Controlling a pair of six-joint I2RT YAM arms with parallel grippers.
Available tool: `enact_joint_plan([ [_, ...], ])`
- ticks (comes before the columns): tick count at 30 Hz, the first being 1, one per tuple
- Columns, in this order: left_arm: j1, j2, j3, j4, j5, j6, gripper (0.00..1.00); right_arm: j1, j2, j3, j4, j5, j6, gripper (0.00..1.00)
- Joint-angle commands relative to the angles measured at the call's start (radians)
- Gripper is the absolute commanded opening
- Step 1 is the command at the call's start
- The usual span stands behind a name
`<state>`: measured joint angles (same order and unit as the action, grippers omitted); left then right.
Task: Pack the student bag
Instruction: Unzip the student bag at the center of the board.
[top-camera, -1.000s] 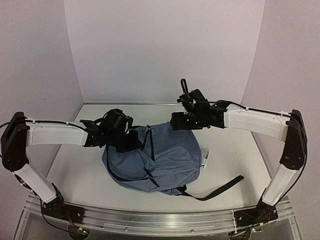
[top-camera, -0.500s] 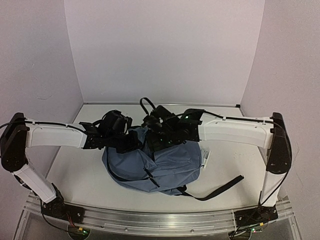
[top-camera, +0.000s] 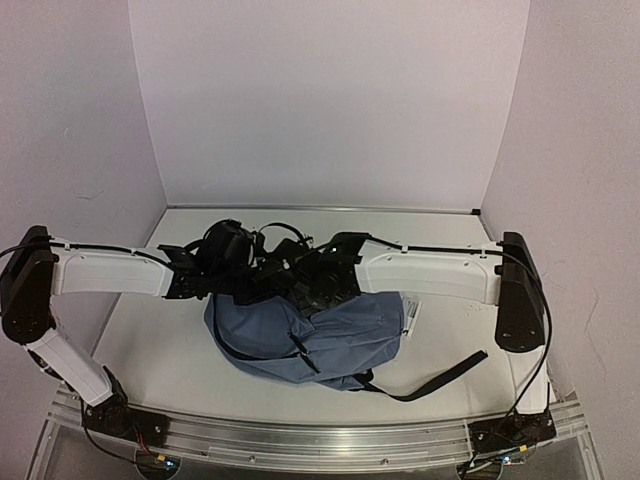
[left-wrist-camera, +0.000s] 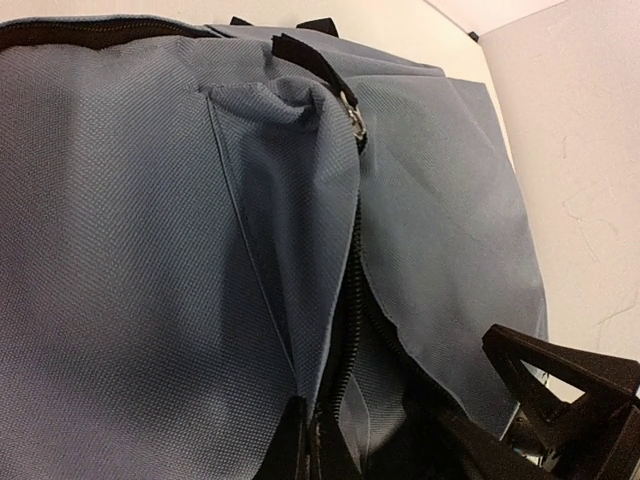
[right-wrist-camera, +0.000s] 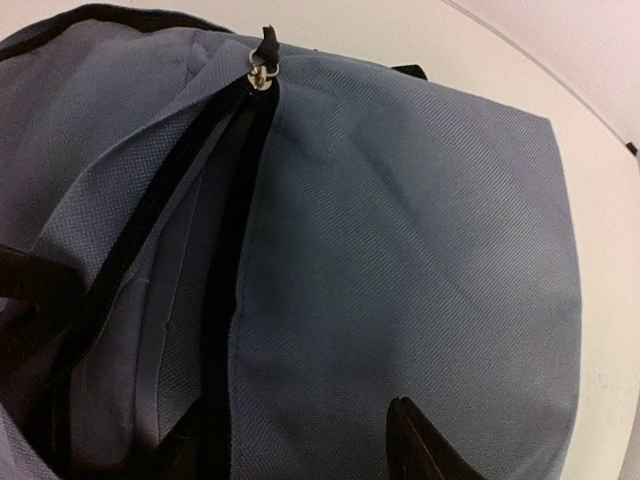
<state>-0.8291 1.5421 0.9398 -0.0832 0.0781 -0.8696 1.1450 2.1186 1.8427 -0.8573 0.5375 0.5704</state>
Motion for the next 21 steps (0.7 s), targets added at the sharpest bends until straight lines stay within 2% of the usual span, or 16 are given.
enact_joint_plan([
  [1,0.01,-0.026,-0.007,0.034,-0.01,-0.001,0.0,-0.002,-0.018,0.06,-0.087,0.177,0.089,0.41],
  [4,0.009,-0.018,0.001,0.058,0.012,0.016,0.01,-0.002,-0.07,0.045,-0.023,0.173,0.105,0.23],
  [5,0.009,-0.02,0.002,0.066,0.018,0.024,0.04,-0.002,-0.093,0.029,0.01,0.164,0.107,0.18],
  [8,0.009,-0.048,-0.001,0.078,0.021,0.045,0.25,-0.004,-0.152,-0.028,0.114,0.141,0.111,0.04],
  [9,0.009,-0.063,-0.004,0.079,0.017,0.052,0.34,-0.005,-0.168,-0.039,0.13,0.14,0.118,0.0],
  [11,0.009,-0.095,-0.02,0.079,0.006,0.066,0.49,-0.005,-0.187,-0.056,0.148,0.148,0.136,0.0],
  [14,0.009,-0.147,-0.053,0.079,-0.016,0.079,0.59,-0.006,-0.224,-0.1,0.197,0.147,0.156,0.0],
  [16,0.008,-0.168,-0.073,0.079,-0.026,0.083,0.56,-0.008,-0.24,-0.124,0.227,0.133,0.158,0.0],
  [19,0.009,-0.167,-0.077,0.079,-0.019,0.081,0.36,-0.01,-0.244,-0.134,0.244,0.111,0.164,0.0],
  [21,0.008,-0.148,-0.069,0.094,-0.002,0.08,0.28,-0.011,-0.243,-0.138,0.253,0.1,0.166,0.0],
])
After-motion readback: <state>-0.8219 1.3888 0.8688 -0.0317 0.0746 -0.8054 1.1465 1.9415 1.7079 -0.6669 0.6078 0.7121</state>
